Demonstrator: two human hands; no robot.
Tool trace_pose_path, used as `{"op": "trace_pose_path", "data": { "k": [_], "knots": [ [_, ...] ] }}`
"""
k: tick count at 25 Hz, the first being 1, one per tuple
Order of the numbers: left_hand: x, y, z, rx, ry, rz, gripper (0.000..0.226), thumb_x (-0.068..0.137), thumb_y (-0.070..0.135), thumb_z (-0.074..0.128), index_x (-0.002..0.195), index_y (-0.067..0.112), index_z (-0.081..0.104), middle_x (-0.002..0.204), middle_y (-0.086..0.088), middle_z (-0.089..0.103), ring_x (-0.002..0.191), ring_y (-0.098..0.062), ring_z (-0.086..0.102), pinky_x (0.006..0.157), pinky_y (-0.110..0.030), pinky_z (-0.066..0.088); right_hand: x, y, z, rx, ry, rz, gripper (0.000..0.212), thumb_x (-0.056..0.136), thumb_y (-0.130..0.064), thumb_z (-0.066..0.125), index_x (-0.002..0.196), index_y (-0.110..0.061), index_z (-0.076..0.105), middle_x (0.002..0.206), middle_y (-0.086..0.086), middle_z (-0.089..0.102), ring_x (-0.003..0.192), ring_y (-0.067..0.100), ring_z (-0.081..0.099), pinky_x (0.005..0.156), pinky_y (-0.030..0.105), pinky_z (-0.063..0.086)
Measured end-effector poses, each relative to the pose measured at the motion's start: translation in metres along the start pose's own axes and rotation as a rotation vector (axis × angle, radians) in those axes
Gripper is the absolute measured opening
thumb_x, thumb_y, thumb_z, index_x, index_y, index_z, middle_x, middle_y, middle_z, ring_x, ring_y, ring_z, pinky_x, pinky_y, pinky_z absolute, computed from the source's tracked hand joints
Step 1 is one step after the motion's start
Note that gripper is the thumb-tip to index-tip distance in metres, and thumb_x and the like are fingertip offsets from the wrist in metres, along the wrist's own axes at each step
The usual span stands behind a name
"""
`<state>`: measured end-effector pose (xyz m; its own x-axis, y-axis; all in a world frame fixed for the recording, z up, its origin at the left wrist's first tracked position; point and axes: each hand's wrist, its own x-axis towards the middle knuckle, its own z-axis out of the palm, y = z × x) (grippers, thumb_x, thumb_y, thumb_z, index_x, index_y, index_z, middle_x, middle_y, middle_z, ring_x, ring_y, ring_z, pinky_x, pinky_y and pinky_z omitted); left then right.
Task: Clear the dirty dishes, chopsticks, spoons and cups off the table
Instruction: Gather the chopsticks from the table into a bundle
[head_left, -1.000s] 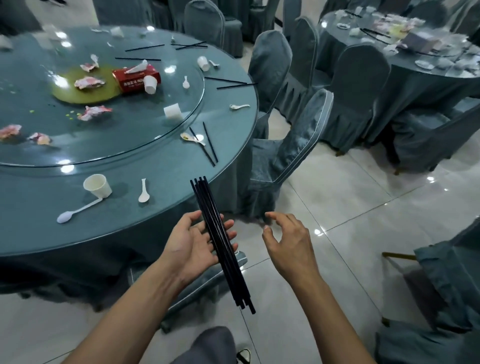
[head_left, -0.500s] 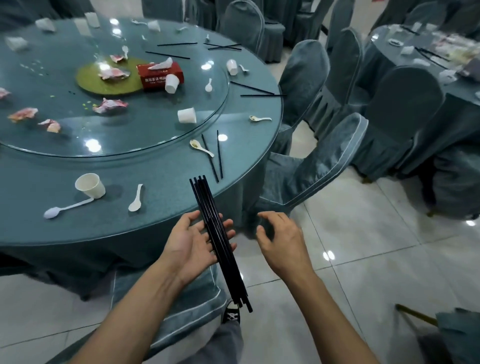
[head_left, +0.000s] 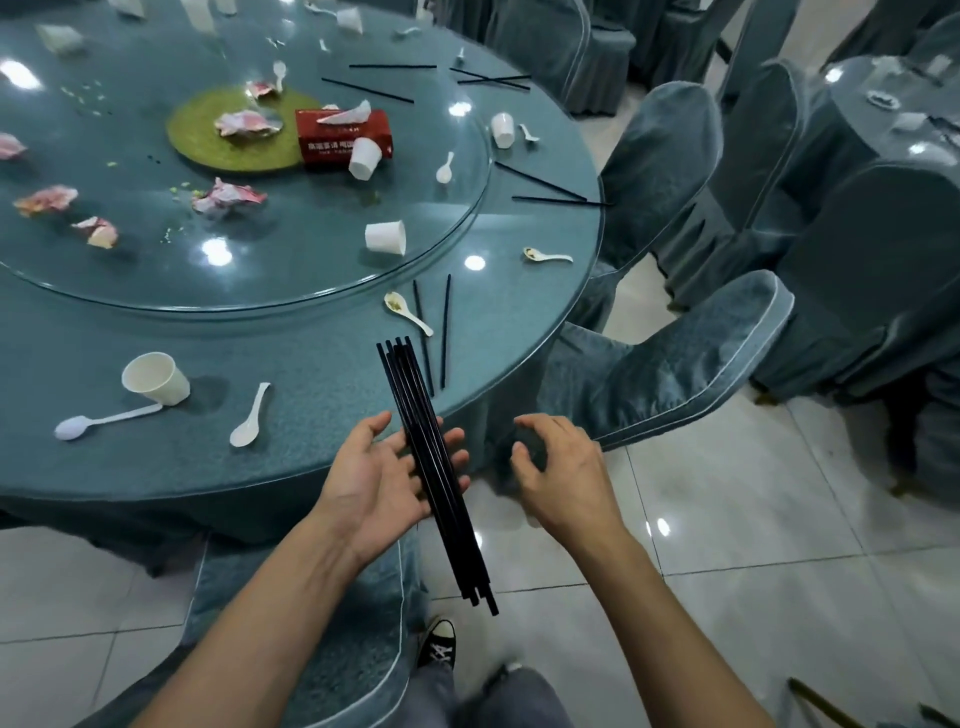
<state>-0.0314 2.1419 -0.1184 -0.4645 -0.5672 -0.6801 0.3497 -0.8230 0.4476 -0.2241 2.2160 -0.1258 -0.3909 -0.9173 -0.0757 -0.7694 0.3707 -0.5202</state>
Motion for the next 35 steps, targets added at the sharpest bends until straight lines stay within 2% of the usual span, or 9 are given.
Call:
{"op": "trace_pose_path", "data": {
  "k": [5, 12, 20, 28, 35],
  "knots": [
    [0.024, 0.012, 0.007, -0.07, 0.052, 0.034, 0.061, 0.102, 0.048, 0.034, 0.134, 0.003, 0.059, 0.131, -0.022, 0.066, 0.114, -0.037, 0.064, 0.099, -0.056, 0.049, 0.05, 0.01, 0.0, -0.021, -0.062, -0.044, 0.034, 0.099, -0.033, 0.055, 0.132, -0.027, 0.06, 0.131, -0.007, 0.061, 0.119, 0.016, 0.054, 0.108, 0.036, 0.036],
    [0.058, 0.024, 0.033, -0.195, 0.131, 0.092, 0.067, 0.102, 0.053, 0.033, 0.14, 0.002, 0.055, 0.134, -0.022, 0.064, 0.124, -0.038, 0.059, 0.103, -0.057, 0.046, 0.127, 0.03, 0.006, -0.03, -0.151, -0.165, 0.034, 0.098, -0.032, 0.056, 0.131, -0.025, 0.061, 0.129, -0.005, 0.063, 0.116, 0.018, 0.055, 0.108, 0.041, 0.041],
    [0.083, 0.027, 0.045, -0.305, 0.221, 0.188, 0.07, 0.102, 0.056, 0.031, 0.141, 0.003, 0.055, 0.135, -0.021, 0.064, 0.131, -0.039, 0.056, 0.106, -0.057, 0.044, 0.202, 0.042, 0.041, -0.087, -0.269, -0.24, 0.034, 0.097, -0.036, 0.056, 0.127, -0.022, 0.062, 0.125, -0.001, 0.066, 0.12, 0.022, 0.058, 0.106, 0.042, 0.039],
    [0.112, 0.04, 0.028, -0.292, 0.267, 0.189, 0.071, 0.102, 0.057, 0.028, 0.139, 0.004, 0.056, 0.135, -0.02, 0.065, 0.127, -0.037, 0.06, 0.105, -0.054, 0.045, 0.248, 0.017, 0.116, -0.186, -0.316, -0.131, 0.048, 0.089, -0.058, 0.061, 0.115, -0.017, 0.063, 0.116, 0.005, 0.067, 0.112, 0.028, 0.06, 0.097, 0.042, 0.043],
    [0.137, 0.048, 0.005, -0.306, 0.271, 0.156, 0.07, 0.099, 0.057, 0.033, 0.138, 0.004, 0.057, 0.136, -0.02, 0.064, 0.13, -0.038, 0.058, 0.108, -0.055, 0.044, 0.27, 0.001, 0.166, -0.316, -0.326, -0.013, 0.074, 0.084, -0.071, 0.058, 0.123, -0.009, 0.056, 0.128, 0.012, 0.062, 0.123, 0.033, 0.055, 0.1, 0.046, 0.039]
  ]
}}
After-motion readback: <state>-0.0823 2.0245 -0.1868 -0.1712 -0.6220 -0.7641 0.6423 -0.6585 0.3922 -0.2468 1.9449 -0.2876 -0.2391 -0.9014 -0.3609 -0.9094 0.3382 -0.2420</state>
